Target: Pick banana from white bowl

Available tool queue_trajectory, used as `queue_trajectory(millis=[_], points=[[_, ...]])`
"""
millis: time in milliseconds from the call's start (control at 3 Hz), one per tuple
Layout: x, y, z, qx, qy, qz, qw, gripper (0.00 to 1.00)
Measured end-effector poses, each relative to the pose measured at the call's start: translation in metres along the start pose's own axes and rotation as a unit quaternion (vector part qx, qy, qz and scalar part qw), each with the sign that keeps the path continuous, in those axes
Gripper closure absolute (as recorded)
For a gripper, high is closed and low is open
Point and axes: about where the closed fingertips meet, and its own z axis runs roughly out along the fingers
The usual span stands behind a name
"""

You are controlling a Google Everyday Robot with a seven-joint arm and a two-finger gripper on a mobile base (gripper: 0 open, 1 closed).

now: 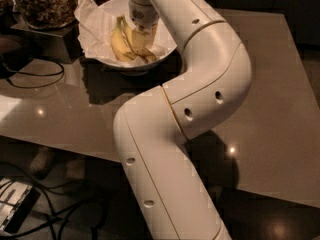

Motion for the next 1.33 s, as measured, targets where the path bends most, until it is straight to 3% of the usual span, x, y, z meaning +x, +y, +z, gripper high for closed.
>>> queue_trajectory(millis=[1333], points=[[0.0009,0.0007,0.0068,0.000,0.000,0.000,1.0000,1.00]])
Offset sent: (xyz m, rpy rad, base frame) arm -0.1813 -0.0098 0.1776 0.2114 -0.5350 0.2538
